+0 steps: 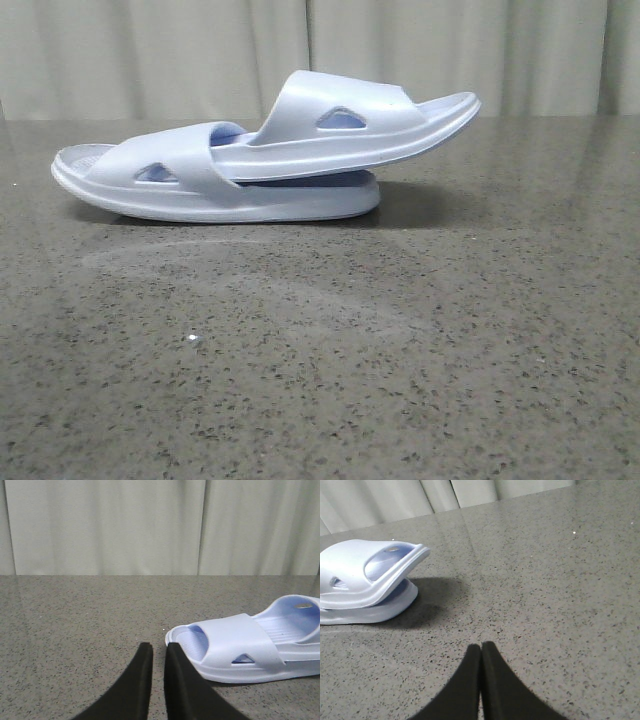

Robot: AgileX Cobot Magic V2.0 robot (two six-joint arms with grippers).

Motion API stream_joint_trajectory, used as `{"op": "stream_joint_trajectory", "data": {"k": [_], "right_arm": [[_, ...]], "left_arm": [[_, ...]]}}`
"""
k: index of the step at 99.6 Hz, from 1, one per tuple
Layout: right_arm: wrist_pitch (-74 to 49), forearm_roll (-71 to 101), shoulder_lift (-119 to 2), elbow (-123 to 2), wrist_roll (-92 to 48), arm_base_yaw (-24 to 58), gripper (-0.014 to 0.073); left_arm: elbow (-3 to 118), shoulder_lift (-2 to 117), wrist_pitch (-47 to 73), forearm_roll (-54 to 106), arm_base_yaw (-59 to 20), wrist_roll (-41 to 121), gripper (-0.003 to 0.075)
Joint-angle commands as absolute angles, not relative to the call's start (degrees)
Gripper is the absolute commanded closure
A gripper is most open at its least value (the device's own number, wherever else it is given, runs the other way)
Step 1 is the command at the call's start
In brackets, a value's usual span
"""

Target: Insert blue slippers together front up

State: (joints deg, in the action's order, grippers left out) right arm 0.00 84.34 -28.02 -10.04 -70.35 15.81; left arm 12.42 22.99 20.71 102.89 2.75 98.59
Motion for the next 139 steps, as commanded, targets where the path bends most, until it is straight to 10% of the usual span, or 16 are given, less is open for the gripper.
{"op": "stream_joint_trajectory", "data": {"k": [1,46,139], "right_arm": [[0.5,84.6,-27.9,-11.5,-71.1,15.9,0.0672],[0.5,84.6,-27.9,-11.5,-71.1,15.9,0.0672],[0.5,84.6,-28.2,-11.5,-71.1,15.9,0.0672]], "left_arm": [[14.6,23.1,19.8,101.4,2.6,92.6,0.0705],[15.2,16.7,9.8,20.9,2.7,8.9,0.0705],[-0.7,-1.9,0.7,0.5,2.3,-1.3,0.0705]]}}
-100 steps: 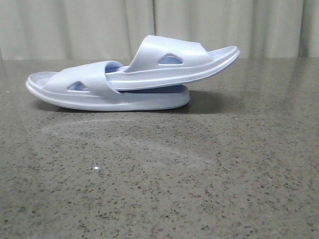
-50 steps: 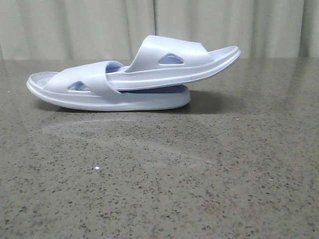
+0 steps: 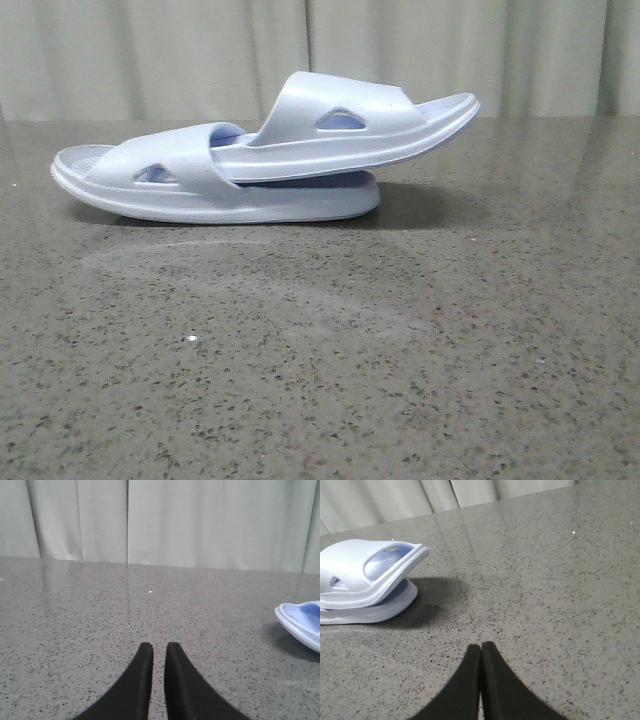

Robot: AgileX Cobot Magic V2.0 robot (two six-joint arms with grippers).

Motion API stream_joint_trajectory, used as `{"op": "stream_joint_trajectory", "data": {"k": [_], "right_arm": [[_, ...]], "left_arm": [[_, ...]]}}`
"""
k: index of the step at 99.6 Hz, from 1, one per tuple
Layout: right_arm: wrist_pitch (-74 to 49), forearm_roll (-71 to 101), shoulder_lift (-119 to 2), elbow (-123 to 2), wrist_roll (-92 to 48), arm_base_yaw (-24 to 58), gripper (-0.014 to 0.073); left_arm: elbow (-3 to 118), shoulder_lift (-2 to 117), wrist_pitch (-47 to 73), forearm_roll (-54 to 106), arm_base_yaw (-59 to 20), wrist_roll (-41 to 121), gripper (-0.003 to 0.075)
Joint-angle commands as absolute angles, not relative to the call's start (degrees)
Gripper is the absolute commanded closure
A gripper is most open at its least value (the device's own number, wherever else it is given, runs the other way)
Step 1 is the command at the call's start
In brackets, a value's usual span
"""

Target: Insert blue slippers together front up

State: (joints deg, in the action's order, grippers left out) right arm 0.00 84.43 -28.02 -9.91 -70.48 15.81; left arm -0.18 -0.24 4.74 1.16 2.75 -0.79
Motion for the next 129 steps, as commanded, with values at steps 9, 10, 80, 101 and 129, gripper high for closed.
{"op": "stream_joint_trajectory", "data": {"k": [9,10,80,101,129], "right_arm": [[0.5,84.6,-28.2,-11.5,-71.1,15.9,0.0672],[0.5,84.6,-28.2,-11.5,-71.1,15.9,0.0672],[0.5,84.6,-28.2,-11.5,-71.1,15.9,0.0672],[0.5,84.6,-28.2,-11.5,-71.1,15.9,0.0672],[2.4,84.6,-28.2,-11.5,-71.1,15.9,0.0672]], "left_arm": [[-0.7,-1.9,0.7,0.0,2.3,-1.3,0.0705],[-0.7,-1.9,0.7,0.0,2.3,-1.3,0.0705],[-0.7,-1.9,1.0,0.0,2.3,-1.3,0.0705],[-0.7,-1.9,1.0,0.0,2.3,-1.3,0.0705],[-0.7,-1.9,1.0,0.0,2.3,-1.3,0.0705]]}}
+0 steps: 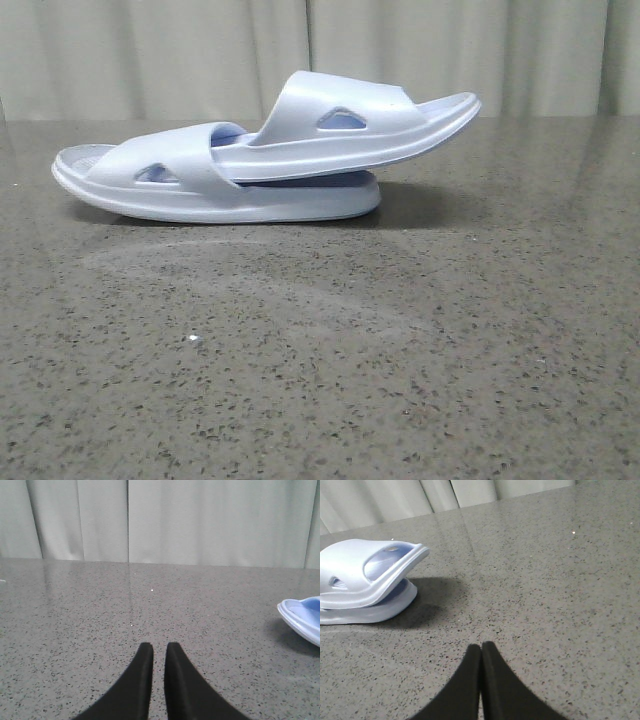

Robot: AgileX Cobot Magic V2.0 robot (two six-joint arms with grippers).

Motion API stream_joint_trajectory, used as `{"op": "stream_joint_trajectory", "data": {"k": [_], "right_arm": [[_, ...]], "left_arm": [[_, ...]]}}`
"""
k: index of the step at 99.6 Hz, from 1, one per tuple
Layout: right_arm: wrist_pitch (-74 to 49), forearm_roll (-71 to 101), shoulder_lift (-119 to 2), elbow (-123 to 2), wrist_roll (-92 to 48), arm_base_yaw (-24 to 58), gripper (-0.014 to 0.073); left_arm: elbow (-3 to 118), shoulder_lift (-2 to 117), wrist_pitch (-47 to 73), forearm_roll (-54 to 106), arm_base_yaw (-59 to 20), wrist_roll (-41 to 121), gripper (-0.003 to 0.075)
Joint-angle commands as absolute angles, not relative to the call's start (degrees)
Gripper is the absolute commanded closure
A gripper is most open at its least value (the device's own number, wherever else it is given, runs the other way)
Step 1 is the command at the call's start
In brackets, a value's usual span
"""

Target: Insert blue slippers together front up

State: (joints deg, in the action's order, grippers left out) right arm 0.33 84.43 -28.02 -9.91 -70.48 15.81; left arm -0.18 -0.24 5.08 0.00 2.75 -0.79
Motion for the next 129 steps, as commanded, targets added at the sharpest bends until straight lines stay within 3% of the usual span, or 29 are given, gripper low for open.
{"op": "stream_joint_trajectory", "data": {"k": [1,18,36,47,92,129], "right_arm": [[2.6,84.6,-28.2,-11.5,-71.1,15.9,0.0672],[1.9,75.4,-28.2,-11.5,-67.4,15.9,0.0672],[2.5,26.8,-27.7,-11.5,-19.1,13.8,0.0672],[1.8,9.8,-24.9,-11.5,-4.4,11.3,0.0672],[7.4,3.1,-8.6,2.0,-2.7,7.8,0.0672],[-9.1,1.0,1.7,1.8,-2.7,3.4,0.0672]], "left_arm": [[-0.7,-1.9,1.0,0.0,2.3,-1.3,0.0705],[-0.7,-1.9,1.0,0.0,2.3,-1.3,0.0705],[-0.7,-1.9,1.0,0.0,2.3,-1.3,0.0705],[-0.7,-1.9,1.0,0.0,2.3,-1.3,0.0705],[-0.7,-1.9,1.1,0.0,2.3,-1.3,0.0705],[-0.7,-1.9,1.2,0.0,2.3,-1.3,0.0705]]}}
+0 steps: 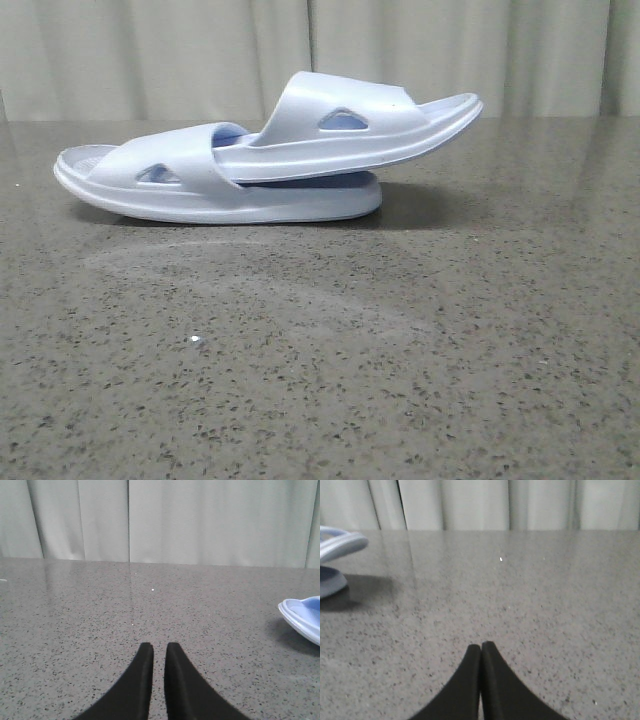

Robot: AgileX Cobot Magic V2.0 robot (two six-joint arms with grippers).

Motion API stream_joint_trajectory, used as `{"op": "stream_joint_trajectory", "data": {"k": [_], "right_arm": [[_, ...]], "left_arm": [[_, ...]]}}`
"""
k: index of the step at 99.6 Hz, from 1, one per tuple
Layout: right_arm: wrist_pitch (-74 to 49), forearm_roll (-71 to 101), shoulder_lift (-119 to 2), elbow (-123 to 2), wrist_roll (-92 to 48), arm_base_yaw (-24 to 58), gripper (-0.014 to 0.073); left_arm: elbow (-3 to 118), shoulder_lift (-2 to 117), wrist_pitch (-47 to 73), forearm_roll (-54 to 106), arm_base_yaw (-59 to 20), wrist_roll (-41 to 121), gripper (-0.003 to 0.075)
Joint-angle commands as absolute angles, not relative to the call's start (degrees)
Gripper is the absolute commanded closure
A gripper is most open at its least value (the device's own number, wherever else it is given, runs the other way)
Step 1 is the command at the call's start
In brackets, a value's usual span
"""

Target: Insert blue slippers together front up

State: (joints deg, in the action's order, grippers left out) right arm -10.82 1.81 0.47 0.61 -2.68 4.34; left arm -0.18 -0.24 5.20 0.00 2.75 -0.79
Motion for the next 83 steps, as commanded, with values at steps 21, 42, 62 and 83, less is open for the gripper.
{"op": "stream_joint_trajectory", "data": {"k": [21,42,62,83], "right_arm": [[-5.2,-1.0,1.7,1.8,-2.7,3.3,0.0672],[-3.5,-1.0,1.7,1.8,-2.7,3.3,0.0672],[-3.5,-1.0,1.7,1.8,-2.7,3.3,0.0672],[-3.5,-1.0,1.7,1.8,-2.7,3.3,0.0672]], "left_arm": [[-0.7,-1.9,1.2,0.0,2.3,-1.3,0.0705],[-0.7,-1.9,1.2,0.0,2.3,-1.3,0.0705],[-0.7,-1.9,1.2,0.0,2.3,-1.3,0.0705],[-0.7,-1.9,1.2,0.0,2.3,-1.3,0.0705]]}}
